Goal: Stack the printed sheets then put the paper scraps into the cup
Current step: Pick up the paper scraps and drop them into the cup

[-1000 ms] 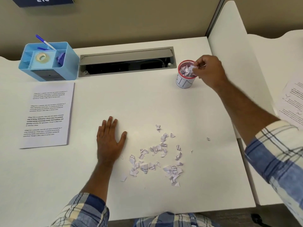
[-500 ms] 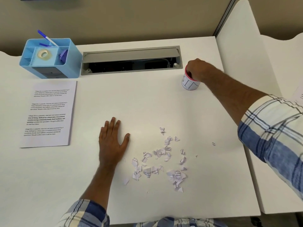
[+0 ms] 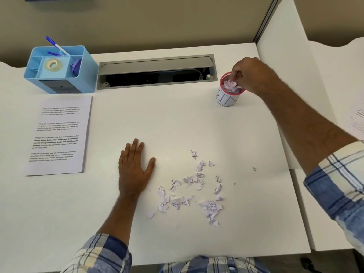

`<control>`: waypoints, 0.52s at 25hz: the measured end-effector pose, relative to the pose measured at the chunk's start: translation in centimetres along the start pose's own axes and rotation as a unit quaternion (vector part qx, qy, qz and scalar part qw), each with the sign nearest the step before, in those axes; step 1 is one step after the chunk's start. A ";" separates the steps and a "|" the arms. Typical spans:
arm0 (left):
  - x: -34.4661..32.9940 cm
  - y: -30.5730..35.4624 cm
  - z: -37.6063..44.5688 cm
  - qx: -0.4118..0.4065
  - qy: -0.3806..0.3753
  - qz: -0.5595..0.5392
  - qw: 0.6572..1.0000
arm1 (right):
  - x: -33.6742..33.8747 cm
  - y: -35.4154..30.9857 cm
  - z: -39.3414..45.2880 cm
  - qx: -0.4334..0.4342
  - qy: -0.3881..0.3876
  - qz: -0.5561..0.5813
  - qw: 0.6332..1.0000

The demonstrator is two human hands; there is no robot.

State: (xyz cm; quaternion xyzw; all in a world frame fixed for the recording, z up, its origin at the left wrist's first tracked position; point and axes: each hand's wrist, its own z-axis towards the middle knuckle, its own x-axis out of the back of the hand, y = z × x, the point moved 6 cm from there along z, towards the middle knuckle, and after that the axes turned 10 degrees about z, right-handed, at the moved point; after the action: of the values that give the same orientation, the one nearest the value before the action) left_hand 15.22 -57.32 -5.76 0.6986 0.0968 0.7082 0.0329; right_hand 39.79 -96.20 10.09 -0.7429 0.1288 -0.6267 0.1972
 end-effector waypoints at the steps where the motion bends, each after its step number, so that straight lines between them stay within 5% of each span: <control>1: 0.0 0.0 0.0 -0.001 0.001 0.001 1.000 | 0.5 0.0 -1.2 0.004 0.037 0.037 0.999; 6: -0.1 -0.1 0.0 -0.005 0.012 0.002 1.000 | -1.0 2.1 -10.3 0.016 0.146 0.196 0.970; 13: -0.1 0.0 -0.3 -0.008 0.042 -0.008 0.999 | -10.3 9.6 -22.1 -0.125 0.042 0.241 0.962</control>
State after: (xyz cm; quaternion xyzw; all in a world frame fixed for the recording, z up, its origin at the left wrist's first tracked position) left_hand 14.95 -57.33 -5.82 0.6670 0.0980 0.7375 0.0395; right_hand 16.78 -103.07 -0.32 -0.6818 0.3895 -0.5698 0.2424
